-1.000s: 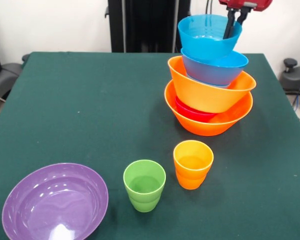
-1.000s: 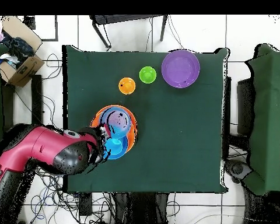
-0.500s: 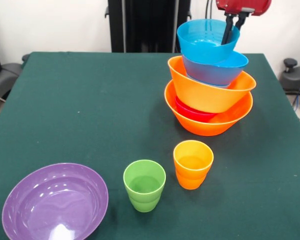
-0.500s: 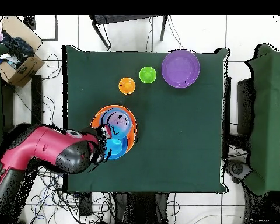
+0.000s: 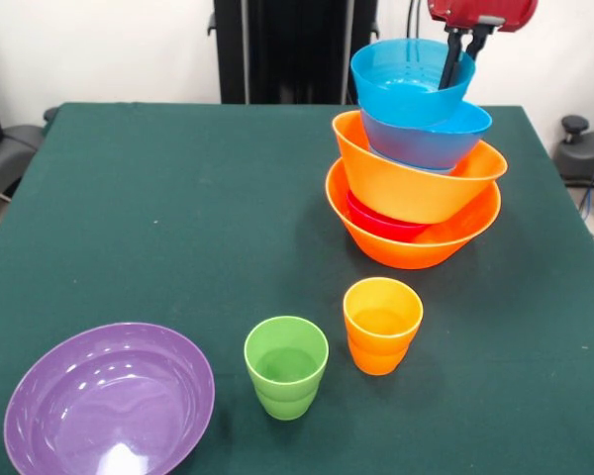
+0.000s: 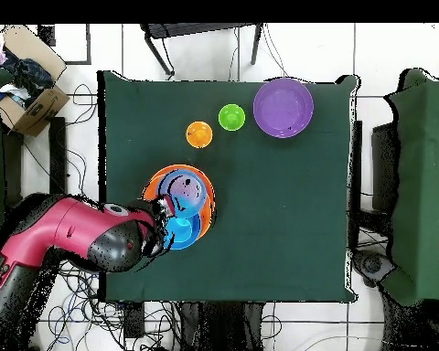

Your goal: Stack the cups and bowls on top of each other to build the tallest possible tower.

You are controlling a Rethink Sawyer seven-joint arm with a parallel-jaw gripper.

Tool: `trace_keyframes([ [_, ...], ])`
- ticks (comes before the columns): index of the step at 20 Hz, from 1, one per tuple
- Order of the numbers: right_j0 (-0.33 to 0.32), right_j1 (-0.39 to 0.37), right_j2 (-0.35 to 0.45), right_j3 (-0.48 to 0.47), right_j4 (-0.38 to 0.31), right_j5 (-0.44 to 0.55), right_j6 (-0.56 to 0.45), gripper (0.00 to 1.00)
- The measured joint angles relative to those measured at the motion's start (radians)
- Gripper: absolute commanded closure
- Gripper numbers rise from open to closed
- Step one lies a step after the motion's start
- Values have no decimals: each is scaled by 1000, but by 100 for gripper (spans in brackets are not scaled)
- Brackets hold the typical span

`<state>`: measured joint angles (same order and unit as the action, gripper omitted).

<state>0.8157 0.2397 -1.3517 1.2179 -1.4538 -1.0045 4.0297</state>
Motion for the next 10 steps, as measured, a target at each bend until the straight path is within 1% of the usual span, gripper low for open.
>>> trace_keyframes([
  [10, 0, 0, 0, 0, 6, 1, 0, 100],
])
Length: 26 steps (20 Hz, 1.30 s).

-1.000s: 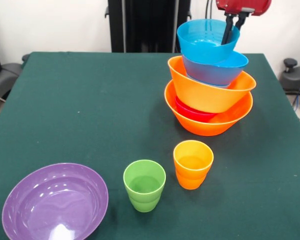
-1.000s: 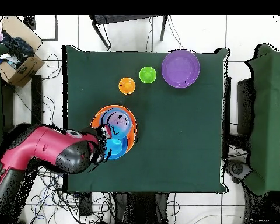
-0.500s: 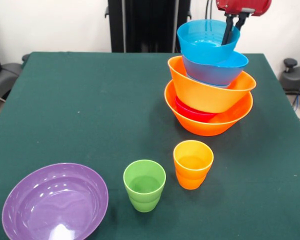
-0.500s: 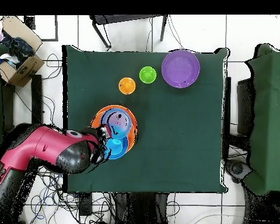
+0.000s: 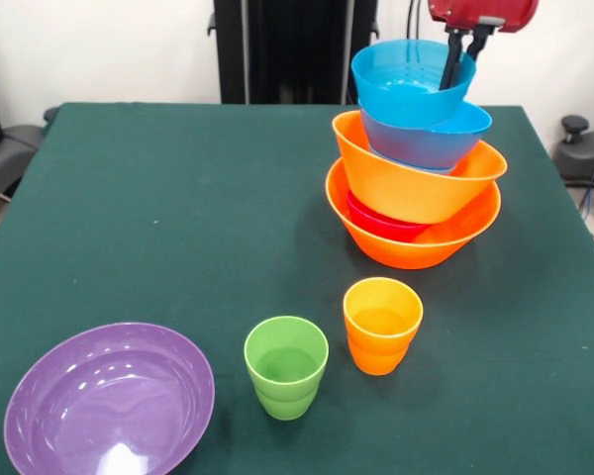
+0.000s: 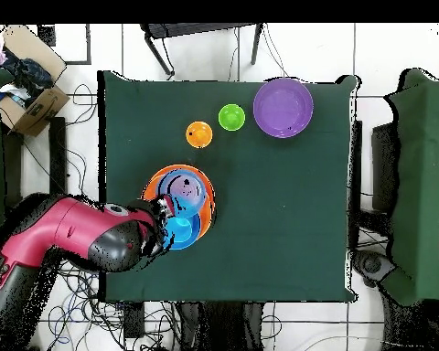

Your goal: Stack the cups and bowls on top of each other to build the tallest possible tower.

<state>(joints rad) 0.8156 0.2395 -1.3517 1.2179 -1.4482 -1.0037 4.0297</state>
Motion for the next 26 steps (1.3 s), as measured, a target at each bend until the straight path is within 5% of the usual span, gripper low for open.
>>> trace_keyframes([
  [26, -23, 0, 8, 0, 94, 109, 0, 100],
])
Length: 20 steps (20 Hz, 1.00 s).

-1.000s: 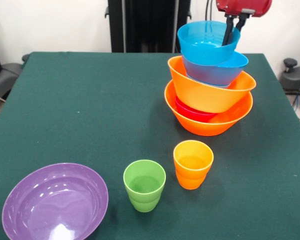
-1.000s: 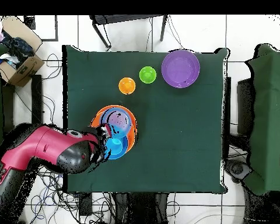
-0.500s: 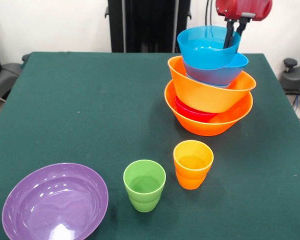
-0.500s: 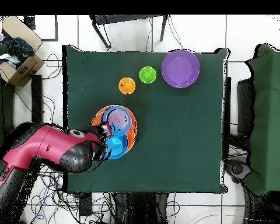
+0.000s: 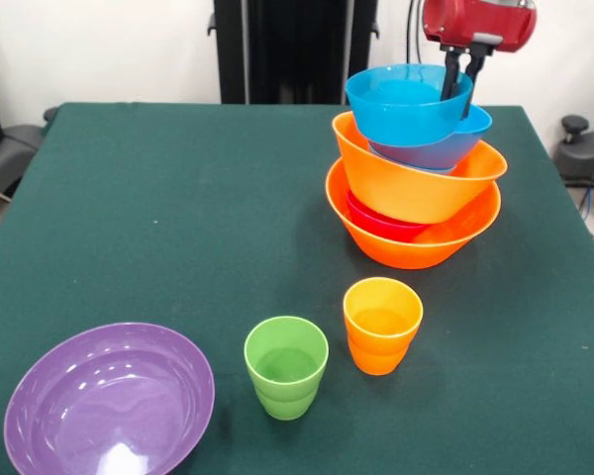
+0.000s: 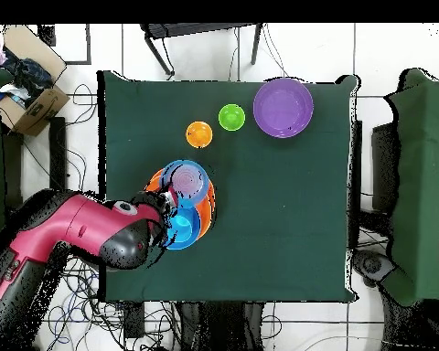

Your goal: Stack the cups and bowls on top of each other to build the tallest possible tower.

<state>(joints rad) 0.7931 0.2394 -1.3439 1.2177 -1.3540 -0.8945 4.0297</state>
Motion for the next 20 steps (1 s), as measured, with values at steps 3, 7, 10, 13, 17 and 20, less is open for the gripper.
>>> trace_keyframes([
  [3, 2, -1, 0, 0, -5, 0, 0, 100],
  [7, 2, -1, 0, 0, -7, 0, 0, 100],
  [10, 2, -1, 0, 0, -7, 0, 0, 100],
  [13, 3, 0, 0, 0, -8, 0, 0, 100],
  [17, 8, -4, 0, 0, -28, -2, 0, 100],
  [20, 13, -8, 0, 2, -47, -15, 0, 100],
])
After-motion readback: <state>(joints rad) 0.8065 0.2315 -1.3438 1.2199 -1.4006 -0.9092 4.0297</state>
